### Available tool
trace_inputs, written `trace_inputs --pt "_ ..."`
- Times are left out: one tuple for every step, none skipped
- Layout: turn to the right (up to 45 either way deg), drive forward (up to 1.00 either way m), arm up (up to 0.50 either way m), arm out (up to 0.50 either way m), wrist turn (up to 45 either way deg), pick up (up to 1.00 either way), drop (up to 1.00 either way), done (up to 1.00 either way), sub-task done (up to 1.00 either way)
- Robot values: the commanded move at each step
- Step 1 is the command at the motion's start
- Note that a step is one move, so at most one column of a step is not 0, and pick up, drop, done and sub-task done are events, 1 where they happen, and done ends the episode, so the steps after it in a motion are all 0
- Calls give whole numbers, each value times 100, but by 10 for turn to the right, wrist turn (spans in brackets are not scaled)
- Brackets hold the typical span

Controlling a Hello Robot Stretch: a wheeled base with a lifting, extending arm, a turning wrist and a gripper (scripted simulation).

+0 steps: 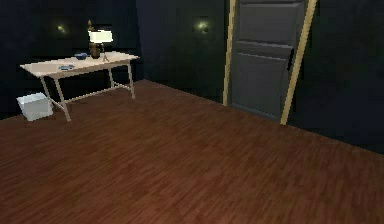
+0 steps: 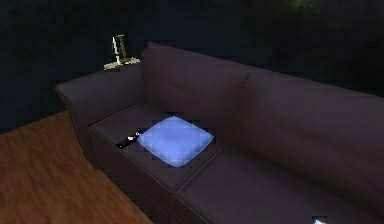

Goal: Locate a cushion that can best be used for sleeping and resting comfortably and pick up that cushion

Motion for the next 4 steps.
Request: trace_inputs --pt "0 0 16 0 0 0 0 0 0" --pt "0 0 0 50 0 0 0 0 0" --pt "0 0 0 0 450 0 0 0 0" --pt "0 0 0 0 450 0 0 0 0"
